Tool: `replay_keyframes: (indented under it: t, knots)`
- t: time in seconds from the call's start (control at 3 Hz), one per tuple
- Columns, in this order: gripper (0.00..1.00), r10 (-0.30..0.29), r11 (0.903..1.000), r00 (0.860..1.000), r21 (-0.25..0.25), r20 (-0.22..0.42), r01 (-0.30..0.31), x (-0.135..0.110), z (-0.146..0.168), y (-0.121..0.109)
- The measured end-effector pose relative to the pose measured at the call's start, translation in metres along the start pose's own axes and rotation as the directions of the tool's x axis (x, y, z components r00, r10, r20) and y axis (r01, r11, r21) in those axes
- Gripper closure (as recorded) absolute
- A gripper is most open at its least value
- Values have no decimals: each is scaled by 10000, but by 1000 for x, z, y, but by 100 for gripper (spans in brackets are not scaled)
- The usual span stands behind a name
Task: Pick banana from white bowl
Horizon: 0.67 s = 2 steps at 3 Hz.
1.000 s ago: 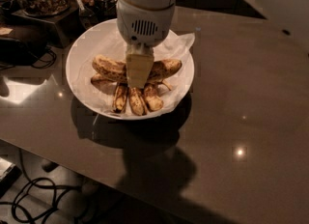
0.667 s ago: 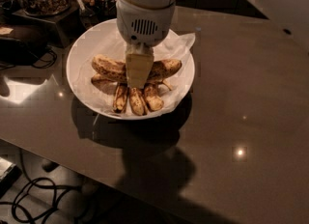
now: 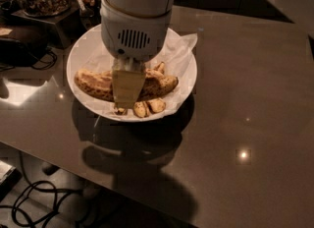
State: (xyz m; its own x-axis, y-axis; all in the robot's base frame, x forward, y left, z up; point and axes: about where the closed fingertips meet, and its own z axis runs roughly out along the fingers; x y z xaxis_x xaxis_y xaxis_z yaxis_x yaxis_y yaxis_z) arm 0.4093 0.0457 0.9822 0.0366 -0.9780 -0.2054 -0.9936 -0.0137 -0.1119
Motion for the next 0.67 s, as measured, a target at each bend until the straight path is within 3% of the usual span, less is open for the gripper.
replay_keyframes:
  t: [0.33, 0.67]
  knots:
    - [100, 236, 9994, 9995, -270, 232, -230, -9, -13, 47]
    - [100, 70, 9999, 9987, 70, 497, -74, -19, -23, 49]
